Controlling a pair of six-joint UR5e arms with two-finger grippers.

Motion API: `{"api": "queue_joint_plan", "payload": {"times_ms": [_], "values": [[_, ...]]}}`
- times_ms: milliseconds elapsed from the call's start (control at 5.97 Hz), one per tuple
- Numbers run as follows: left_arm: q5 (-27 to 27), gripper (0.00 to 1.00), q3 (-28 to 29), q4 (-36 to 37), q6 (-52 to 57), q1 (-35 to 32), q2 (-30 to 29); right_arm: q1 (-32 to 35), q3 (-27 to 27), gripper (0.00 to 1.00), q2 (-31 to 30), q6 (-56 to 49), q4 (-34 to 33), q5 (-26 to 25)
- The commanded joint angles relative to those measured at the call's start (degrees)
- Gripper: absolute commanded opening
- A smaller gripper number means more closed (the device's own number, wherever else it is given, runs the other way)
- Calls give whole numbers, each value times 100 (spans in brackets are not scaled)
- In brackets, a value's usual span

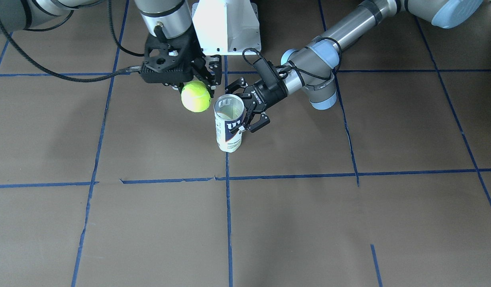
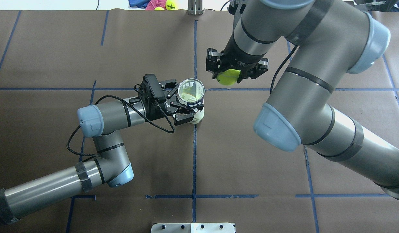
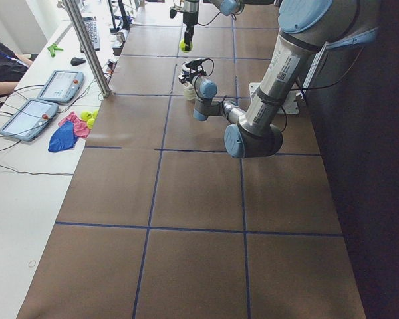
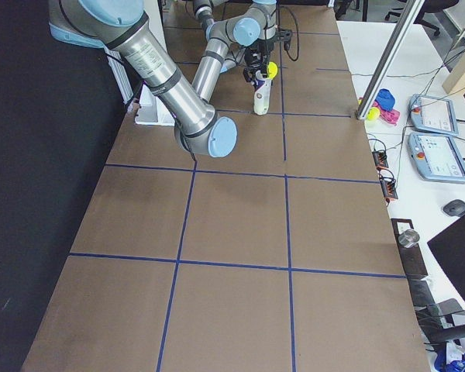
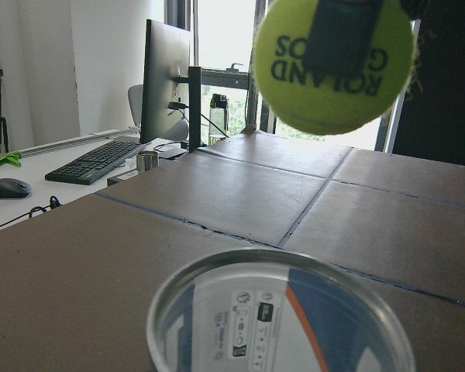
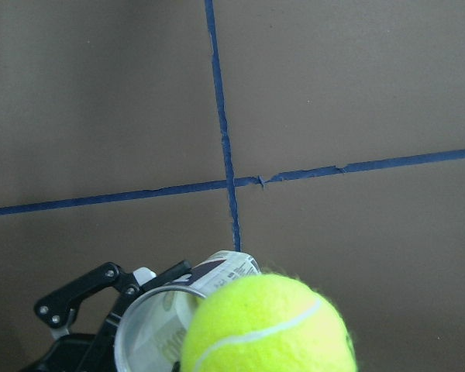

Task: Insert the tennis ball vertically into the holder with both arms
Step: 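Carry the second ball with the right gripper above the can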

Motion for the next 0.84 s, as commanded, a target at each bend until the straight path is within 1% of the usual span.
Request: {"api": "queue_joint_plan", "payload": {"times_ms": [0,168,503,670], "values": [[4,83,12,6,1,25,-23,-32,-688,5,564,41,1,-11],[4,83,12,6,1,25,-23,-40,-937,10,751,41,1,-11],[4,83,21,6,1,25,-15,-49,-887,29,744,41,1,15],[4,83,21,6,9,25,-15,-84,-843,31,726,41,-33,32]]}}
